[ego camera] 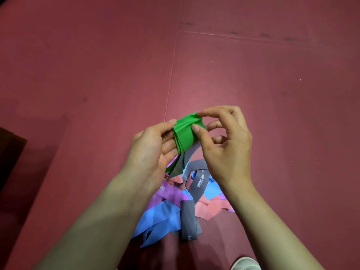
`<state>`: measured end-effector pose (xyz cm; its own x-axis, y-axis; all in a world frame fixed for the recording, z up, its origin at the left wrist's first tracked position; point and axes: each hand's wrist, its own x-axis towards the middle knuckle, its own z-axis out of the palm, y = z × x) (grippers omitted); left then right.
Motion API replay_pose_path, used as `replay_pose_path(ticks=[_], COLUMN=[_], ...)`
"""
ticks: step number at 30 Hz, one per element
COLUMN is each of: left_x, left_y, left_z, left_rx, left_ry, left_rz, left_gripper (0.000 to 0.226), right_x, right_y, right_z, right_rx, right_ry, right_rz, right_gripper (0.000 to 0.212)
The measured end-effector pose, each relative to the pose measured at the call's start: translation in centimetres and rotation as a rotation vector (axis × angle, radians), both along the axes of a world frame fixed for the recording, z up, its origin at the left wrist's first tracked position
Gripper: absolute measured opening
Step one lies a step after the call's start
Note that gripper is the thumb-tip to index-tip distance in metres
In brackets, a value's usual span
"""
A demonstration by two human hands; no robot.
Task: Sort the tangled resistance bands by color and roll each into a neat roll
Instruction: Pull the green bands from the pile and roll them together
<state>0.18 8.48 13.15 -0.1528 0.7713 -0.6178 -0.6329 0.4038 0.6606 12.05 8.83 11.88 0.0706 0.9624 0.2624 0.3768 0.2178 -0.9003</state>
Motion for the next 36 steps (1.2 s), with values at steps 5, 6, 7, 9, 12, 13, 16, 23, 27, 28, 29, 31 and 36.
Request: replay_pose_path(ticks=[5, 6, 7, 9, 12, 13, 16, 23, 27, 28, 29, 31, 36], left_x=[-0.12, -0.14, -0.16, -0.19, -0.19, -0.18, -0.21, -0.45, -0.34, -0.32, -0.31, -0.32, -0.33], left_y=[0.05, 0.04, 0.00, -0.06, -0.13, -0.14, -0.10, 0.01, 0.08, 0.09, 0.08, 0.06, 0.04], left_z=[0.09, 0.11, 0.13, 0.19, 0.37, 0.41, 0.40, 0.21, 0.10, 0.11, 0.12, 0.13, 0.01], left_rx=[0.014, 0.015, 0.016, 0.026, 0.046, 0.048, 0.042, 0.025, 0.003, -0.003, -0.008, -0.013, 0.038], left_ry=[0.058, 0.076, 0.097, 0.155, 0.202, 0.200, 0.202, 0.204, 0.155, 0.139, 0.125, 0.109, 0.106], left_rz=[-0.023, -0.025, -0.028, -0.038, -0.049, -0.052, -0.056, -0.073, -0.069, -0.069, -0.069, -0.064, -0.085], left_gripper=[0.013, 0.013, 0.012, 0.011, 0.011, 0.011, 0.009, 0.008, 0.009, 0.010, 0.010, 0.010, 0.010], right_x=[0.16, 0.15, 0.16, 0.25, 0.40, 0.40, 0.35, 0.39, 0.39, 0.41, 0.42, 0.40, 0.34], right_y=[0.06, 0.02, 0.01, 0.04, 0.10, 0.08, 0.07, 0.22, 0.12, 0.09, 0.06, 0.06, 0.38], right_z=[-0.09, -0.16, -0.23, -0.32, -0.34, -0.34, -0.43, -0.40, -0.38, -0.39, -0.39, -0.36, -0.09], right_rx=[0.038, 0.053, 0.062, 0.060, 0.059, 0.064, 0.052, 0.040, 0.136, 0.155, 0.164, 0.143, -0.094], right_ry=[-0.060, -0.084, -0.107, -0.135, -0.148, -0.149, -0.142, -0.119, -0.136, -0.142, -0.151, -0.146, -0.032], right_rz=[0.032, 0.041, 0.045, 0.048, 0.049, 0.055, 0.075, 0.066, 0.030, 0.022, 0.017, 0.010, 0.026], right_gripper=[0.029, 0.029, 0.027, 0.023, 0.023, 0.025, 0.024, 0.017, 0.015, 0.015, 0.015, 0.015, 0.013])
